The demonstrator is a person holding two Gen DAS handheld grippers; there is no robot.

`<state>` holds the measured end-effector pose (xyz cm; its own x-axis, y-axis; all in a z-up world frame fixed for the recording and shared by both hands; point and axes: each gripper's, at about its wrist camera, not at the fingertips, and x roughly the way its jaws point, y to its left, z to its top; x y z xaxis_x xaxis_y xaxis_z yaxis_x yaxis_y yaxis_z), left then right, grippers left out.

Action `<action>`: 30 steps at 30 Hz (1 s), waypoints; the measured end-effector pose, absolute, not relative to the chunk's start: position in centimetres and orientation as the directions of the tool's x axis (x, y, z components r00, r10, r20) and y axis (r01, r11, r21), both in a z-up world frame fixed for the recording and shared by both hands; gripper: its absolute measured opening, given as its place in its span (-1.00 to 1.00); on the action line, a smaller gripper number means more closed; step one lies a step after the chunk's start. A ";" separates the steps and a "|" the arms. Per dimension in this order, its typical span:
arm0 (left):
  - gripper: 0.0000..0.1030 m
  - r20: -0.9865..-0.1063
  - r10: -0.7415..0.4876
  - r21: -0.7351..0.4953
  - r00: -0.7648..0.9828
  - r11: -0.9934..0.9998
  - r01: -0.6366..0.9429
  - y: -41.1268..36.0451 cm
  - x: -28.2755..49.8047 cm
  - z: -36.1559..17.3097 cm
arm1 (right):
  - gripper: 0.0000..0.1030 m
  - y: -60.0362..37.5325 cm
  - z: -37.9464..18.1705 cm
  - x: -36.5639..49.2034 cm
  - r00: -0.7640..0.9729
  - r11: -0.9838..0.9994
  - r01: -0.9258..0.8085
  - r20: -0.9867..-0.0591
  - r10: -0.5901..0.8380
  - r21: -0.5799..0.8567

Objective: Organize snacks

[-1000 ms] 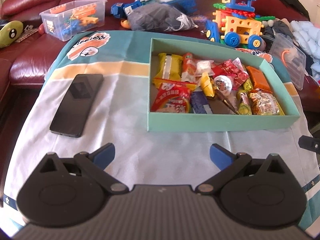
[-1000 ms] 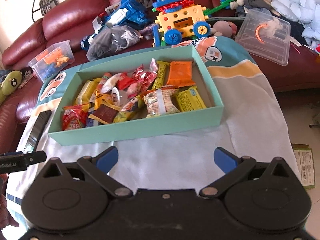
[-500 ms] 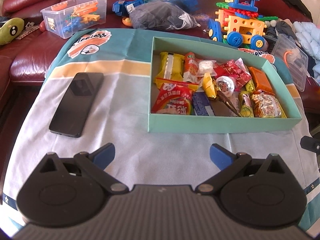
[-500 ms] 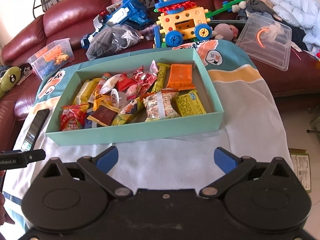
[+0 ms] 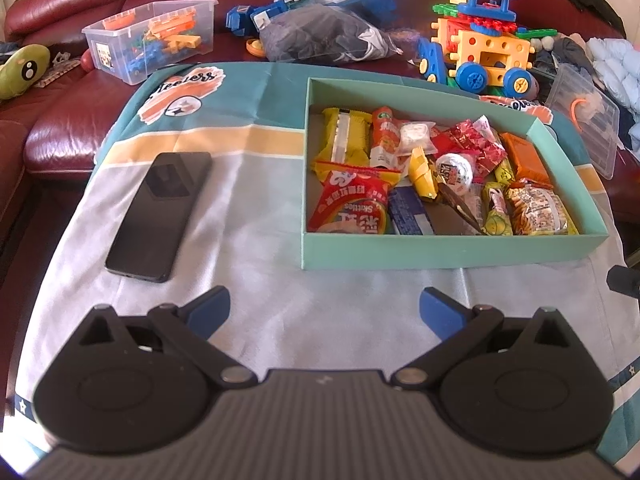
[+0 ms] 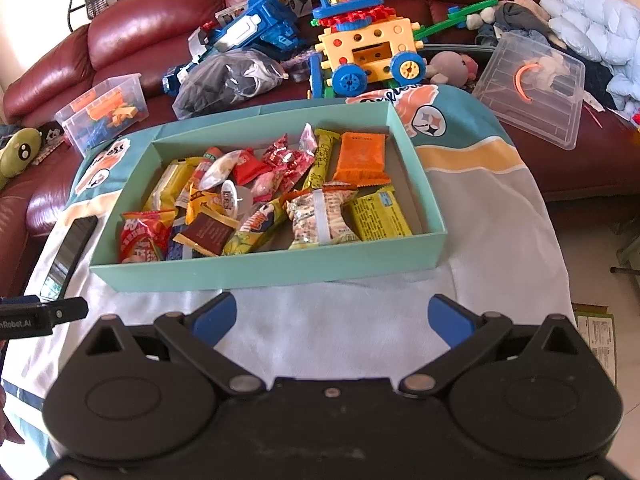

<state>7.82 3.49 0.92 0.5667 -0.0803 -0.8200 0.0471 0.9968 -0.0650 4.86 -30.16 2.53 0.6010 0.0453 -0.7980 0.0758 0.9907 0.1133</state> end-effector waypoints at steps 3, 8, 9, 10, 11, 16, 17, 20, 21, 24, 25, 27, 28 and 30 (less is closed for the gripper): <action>1.00 -0.819 -0.076 -0.060 0.568 0.997 0.047 3.5 7.8 1.0 | 1.00 -30.1 2.6 4.9 0.603 0.991 0.075 -0.797 0.043 0.110; 1.00 -0.820 -0.074 -0.056 0.567 0.997 0.049 3.4 7.9 1.0 | 1.00 -30.1 2.7 4.9 0.605 0.991 0.077 -0.795 0.038 0.106; 1.00 -0.820 -0.074 -0.055 0.568 0.997 0.050 3.5 7.9 1.0 | 1.00 -30.1 2.7 4.9 0.604 0.991 0.077 -0.796 0.038 0.106; 1.00 -0.820 -0.073 -0.053 0.568 0.997 0.052 3.4 7.9 1.0 | 1.00 -30.1 2.7 4.9 0.603 0.991 0.076 -0.797 0.039 0.106; 1.00 -0.820 -0.072 -0.050 0.568 0.997 0.053 3.4 7.8 0.9 | 1.00 -30.0 2.6 4.9 0.602 0.992 0.075 -0.797 0.040 0.106; 1.00 -0.819 -0.077 -0.049 0.569 0.997 0.063 3.3 7.8 0.9 | 1.00 -30.0 2.6 4.9 0.602 0.991 0.077 -0.798 0.037 0.105; 1.00 -0.819 -0.081 -0.053 0.569 0.996 0.066 3.3 7.7 0.9 | 1.00 -30.1 2.6 5.0 0.601 0.992 0.077 -0.798 0.037 0.104; 1.00 -0.817 -0.089 -0.057 0.570 0.996 0.074 3.2 7.7 0.9 | 1.00 -30.1 2.6 5.0 0.601 0.991 0.077 -0.799 0.037 0.105; 1.00 -0.817 -0.087 -0.053 0.570 0.996 0.075 3.2 7.7 0.9 | 1.00 -30.1 2.6 5.0 0.601 0.992 0.077 -0.799 0.038 0.105; 1.00 -0.818 -0.089 -0.052 0.568 0.995 0.080 3.1 7.7 0.9 | 1.00 -30.1 2.6 5.0 0.600 0.992 0.078 -0.799 0.037 0.104; 1.00 -0.818 -0.087 -0.050 0.569 0.996 0.080 3.1 7.7 0.9 | 1.00 -30.1 2.6 5.0 0.600 0.992 0.078 -0.799 0.036 0.103; 1.00 -0.817 -0.081 -0.042 0.570 0.996 0.081 3.0 7.6 0.9 | 1.00 -30.1 2.5 4.9 0.599 0.992 0.079 -0.800 0.035 0.103; 1.00 -0.817 -0.077 -0.037 0.572 0.996 0.082 2.9 7.6 0.9 | 1.00 -30.1 2.5 4.9 0.599 0.992 0.079 -0.800 0.035 0.103; 1.00 -0.816 -0.074 -0.028 0.574 0.996 0.089 2.8 7.6 1.0 | 1.00 -30.1 2.4 4.9 0.598 0.992 0.079 -0.801 0.033 0.100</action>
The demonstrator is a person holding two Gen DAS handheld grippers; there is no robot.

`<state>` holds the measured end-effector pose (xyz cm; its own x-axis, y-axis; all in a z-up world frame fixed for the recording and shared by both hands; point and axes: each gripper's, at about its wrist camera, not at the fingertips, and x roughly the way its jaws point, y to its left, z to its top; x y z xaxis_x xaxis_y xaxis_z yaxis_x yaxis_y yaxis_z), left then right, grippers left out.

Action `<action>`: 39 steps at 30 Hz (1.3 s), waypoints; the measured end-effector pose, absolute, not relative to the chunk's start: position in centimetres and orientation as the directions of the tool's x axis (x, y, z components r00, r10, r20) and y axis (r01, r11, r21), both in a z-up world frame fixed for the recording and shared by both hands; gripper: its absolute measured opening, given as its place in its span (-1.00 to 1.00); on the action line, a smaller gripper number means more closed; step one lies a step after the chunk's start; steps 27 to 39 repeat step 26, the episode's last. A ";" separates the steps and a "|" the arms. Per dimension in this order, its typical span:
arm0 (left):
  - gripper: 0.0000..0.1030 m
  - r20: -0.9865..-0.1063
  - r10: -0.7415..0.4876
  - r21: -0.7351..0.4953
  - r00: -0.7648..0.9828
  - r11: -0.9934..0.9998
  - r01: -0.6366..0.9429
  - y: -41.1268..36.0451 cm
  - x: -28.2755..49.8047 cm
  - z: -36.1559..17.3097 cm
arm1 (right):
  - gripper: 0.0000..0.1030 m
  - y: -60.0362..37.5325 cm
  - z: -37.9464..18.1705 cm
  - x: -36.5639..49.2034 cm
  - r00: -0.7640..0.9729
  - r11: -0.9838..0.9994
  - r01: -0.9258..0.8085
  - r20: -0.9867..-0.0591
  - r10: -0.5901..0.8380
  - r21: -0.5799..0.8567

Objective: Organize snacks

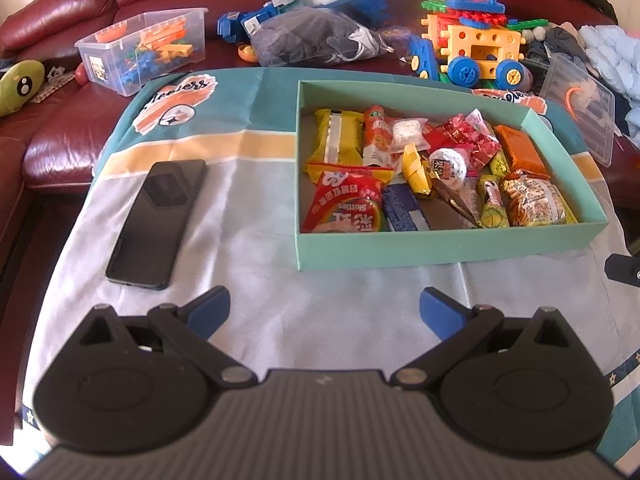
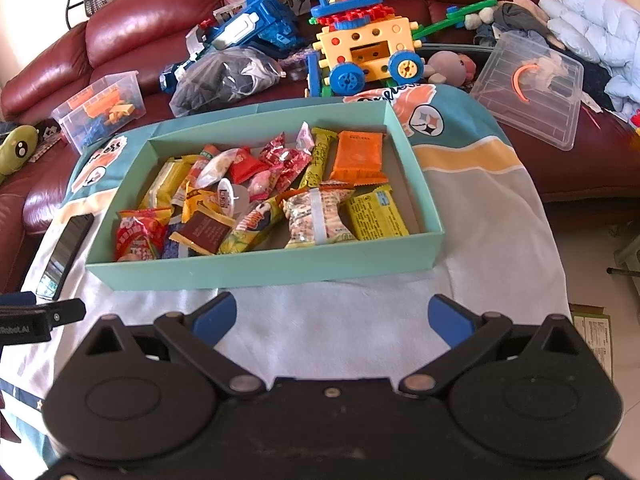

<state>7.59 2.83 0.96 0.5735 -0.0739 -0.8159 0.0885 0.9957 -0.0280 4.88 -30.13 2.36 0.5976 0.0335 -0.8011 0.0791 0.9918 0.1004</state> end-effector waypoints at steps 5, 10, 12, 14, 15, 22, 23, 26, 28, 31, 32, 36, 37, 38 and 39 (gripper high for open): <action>1.00 -0.817 -0.069 -0.014 0.572 0.995 0.100 2.6 7.5 0.9 | 1.00 -30.0 2.1 4.8 0.592 0.992 0.078 -0.805 0.031 0.096; 1.00 -0.818 -0.066 -0.007 0.572 0.995 0.104 2.5 7.4 0.8 | 1.00 -29.9 1.9 4.9 0.587 0.993 0.076 -0.809 0.033 0.096; 1.00 -0.818 -0.065 -0.006 0.572 0.994 0.105 2.5 7.5 0.8 | 1.00 -29.9 1.9 4.9 0.585 0.993 0.075 -0.810 0.034 0.095; 1.00 -0.817 -0.066 -0.007 0.572 0.994 0.105 2.5 7.5 0.8 | 1.00 -29.9 1.9 4.9 0.585 0.993 0.075 -0.810 0.034 0.096; 1.00 -0.817 -0.065 -0.007 0.572 0.995 0.104 2.4 7.5 0.8 | 1.00 -29.9 1.9 4.9 0.586 0.993 0.075 -0.810 0.034 0.096; 1.00 -0.818 -0.066 -0.003 0.571 0.994 0.111 2.5 7.6 0.8 | 1.00 -29.9 1.7 4.9 0.586 0.992 0.078 -0.810 0.033 0.097; 1.00 -0.818 -0.065 0.000 0.572 0.994 0.112 2.4 7.6 0.8 | 1.00 -29.9 1.7 4.9 0.586 0.992 0.079 -0.810 0.033 0.097; 1.00 -0.818 -0.064 0.001 0.572 0.994 0.113 2.4 7.6 0.9 | 1.00 -29.9 1.7 5.0 0.583 0.992 0.078 -0.811 0.032 0.096; 1.00 -0.818 -0.064 0.001 0.572 0.994 0.113 2.4 7.6 0.9 | 1.00 -29.9 1.7 5.0 0.583 0.992 0.078 -0.811 0.032 0.096; 1.00 -0.818 -0.064 0.001 0.572 0.994 0.113 2.4 7.6 0.9 | 1.00 -29.9 1.7 5.0 0.583 0.992 0.078 -0.811 0.032 0.096; 1.00 -0.818 -0.064 0.001 0.572 0.994 0.113 2.4 7.6 0.9 | 1.00 -29.9 1.7 5.0 0.583 0.992 0.078 -0.811 0.032 0.096; 1.00 -0.818 -0.064 0.001 0.572 0.994 0.113 2.4 7.6 0.9 | 1.00 -29.9 1.7 5.0 0.583 0.992 0.078 -0.811 0.032 0.096; 1.00 -0.818 -0.064 0.001 0.572 0.994 0.113 2.4 7.6 0.9 | 1.00 -29.9 1.7 5.0 0.583 0.992 0.078 -0.811 0.032 0.096; 1.00 -0.818 -0.064 0.001 0.572 0.994 0.113 2.4 7.6 0.9 | 1.00 -29.9 1.7 5.0 0.583 0.992 0.078 -0.811 0.032 0.096; 1.00 -0.818 -0.064 0.001 0.572 0.994 0.113 2.4 7.6 0.9 | 1.00 -29.9 1.7 5.0 0.583 0.992 0.078 -0.811 0.032 0.096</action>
